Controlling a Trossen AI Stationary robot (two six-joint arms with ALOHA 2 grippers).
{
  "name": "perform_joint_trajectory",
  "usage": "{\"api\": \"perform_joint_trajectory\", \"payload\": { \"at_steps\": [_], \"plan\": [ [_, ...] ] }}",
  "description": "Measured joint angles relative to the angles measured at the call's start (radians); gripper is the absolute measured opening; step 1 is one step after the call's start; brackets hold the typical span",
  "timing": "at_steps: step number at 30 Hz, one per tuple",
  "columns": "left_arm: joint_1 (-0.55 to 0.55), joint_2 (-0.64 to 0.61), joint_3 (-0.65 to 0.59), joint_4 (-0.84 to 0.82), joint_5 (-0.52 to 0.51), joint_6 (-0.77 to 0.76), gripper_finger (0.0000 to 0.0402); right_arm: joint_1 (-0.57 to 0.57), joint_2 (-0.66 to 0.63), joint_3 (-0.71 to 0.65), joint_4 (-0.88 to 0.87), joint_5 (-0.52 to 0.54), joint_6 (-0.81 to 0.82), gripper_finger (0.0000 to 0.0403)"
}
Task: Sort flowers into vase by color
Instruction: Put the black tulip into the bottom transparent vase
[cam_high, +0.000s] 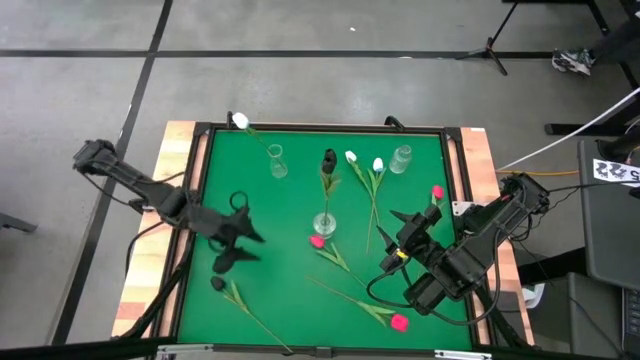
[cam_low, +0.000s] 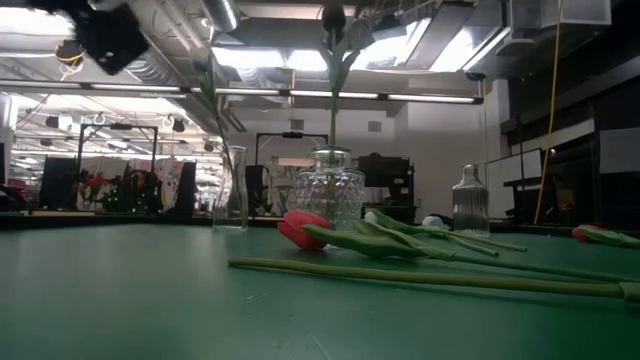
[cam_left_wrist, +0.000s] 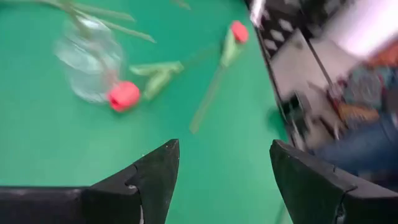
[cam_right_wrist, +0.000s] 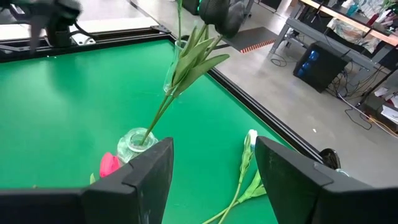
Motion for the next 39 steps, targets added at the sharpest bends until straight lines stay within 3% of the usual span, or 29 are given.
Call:
{"api": "perform_joint_trajectory", "payload": {
  "at_steps": [7, 14, 39],
  "plan": [
    [-0.189, 0.134, 0.000, 0.043, 0.006, 0.001, 0.0246, 0.000, 0.000, 0.000, 0.000, 0.000, 0.000, 0.0227],
    [-0.265, 0.310, 0.000, 0.163, 0.154, -0.009, 0.0246, 0.000, 0.000, 0.000, 0.009, 0.000, 0.000, 0.0227],
    [-0.320, 0.669, 0.003, 0.202, 0.243, 0.053, 0.0237, 0.000, 0.000, 0.000, 0.035, -0.004, 0.000, 0.0227]
  ]
}}
